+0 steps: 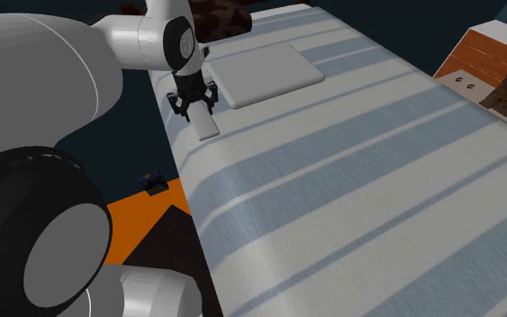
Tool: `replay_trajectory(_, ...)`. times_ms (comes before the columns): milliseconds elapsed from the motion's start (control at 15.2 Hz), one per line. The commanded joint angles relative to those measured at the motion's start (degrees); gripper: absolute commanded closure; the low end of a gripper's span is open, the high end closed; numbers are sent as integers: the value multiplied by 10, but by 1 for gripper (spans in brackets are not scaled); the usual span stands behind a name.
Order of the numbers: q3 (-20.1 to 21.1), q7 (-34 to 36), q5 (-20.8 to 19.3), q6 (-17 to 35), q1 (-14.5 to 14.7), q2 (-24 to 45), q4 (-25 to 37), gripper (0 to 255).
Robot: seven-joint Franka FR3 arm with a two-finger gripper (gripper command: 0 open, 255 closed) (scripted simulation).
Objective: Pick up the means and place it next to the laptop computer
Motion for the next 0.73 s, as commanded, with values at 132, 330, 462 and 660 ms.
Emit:
replay_trajectory(132,0,0,0,26,0,4,-21,255)
replay_trajectory(330,0,0,0,26,0,5,-21,255)
replay_trajectory(462,0,0,0,26,0,5,-21,255)
replay_trajectory(660,0,0,0,26,0,5,-21,0)
